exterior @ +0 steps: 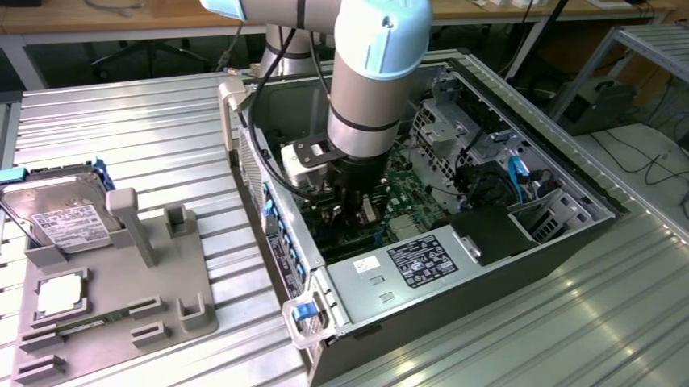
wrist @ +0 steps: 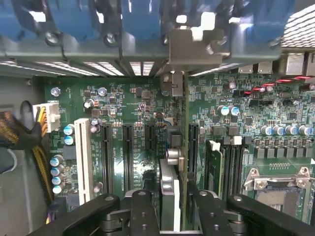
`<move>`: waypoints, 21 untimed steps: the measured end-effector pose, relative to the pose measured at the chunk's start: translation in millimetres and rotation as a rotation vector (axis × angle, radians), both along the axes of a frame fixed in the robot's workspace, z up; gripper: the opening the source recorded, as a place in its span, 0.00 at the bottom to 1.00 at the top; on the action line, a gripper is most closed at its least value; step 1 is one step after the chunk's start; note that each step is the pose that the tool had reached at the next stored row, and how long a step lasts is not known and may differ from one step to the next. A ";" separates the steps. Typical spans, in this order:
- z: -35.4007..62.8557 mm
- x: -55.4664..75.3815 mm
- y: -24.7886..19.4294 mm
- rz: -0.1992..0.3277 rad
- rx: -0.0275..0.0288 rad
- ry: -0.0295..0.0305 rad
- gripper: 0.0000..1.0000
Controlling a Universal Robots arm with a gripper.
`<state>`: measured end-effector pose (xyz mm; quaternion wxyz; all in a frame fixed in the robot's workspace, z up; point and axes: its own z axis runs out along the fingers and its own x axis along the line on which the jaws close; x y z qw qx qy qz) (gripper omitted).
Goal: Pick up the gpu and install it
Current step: 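Insert the gpu into the slot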
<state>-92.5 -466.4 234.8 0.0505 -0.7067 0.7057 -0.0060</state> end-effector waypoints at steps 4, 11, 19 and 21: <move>7.4 0.0 0.0 0.000 -0.0003 0.0002 0.36; 29.6 0.0 0.1 0.000 -0.0003 0.0002 0.36; 49.6 0.1 0.3 0.000 -0.0002 0.0001 0.36; 49.7 0.1 0.3 0.000 -0.0002 0.0001 0.27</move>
